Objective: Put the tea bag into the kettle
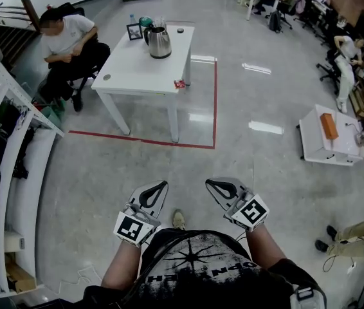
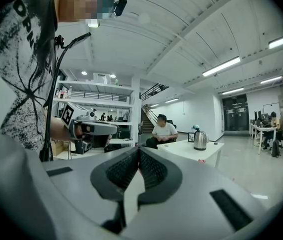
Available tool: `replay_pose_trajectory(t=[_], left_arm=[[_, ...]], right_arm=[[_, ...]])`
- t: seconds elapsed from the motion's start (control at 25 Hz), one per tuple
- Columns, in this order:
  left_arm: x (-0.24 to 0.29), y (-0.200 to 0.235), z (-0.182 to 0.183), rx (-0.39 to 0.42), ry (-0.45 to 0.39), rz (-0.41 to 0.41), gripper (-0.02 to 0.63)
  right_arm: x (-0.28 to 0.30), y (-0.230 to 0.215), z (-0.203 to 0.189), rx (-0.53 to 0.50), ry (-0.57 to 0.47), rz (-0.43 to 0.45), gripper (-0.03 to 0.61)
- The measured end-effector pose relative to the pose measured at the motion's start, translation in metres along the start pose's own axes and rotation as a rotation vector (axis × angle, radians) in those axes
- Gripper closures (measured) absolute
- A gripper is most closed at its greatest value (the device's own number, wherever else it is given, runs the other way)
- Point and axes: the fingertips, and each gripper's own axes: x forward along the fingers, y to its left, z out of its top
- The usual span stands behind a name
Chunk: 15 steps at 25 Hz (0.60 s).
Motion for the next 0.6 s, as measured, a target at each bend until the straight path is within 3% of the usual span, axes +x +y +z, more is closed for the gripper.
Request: replay_pose_trajectory(t=[0.24, 0.6], left_arm=[[0.015, 0.041, 0.005, -0.031, -0.016, -0.020, 0.606], [0.034, 0.099, 0.000, 0.008, -0.016, -0.061, 0.606]], right_arm=[[0.041, -0.019, 0.006, -0.011, 0.007, -0.006, 0.568], [0.095, -0.050, 0.003, -0.013, 0.002, -0.021, 0.568]])
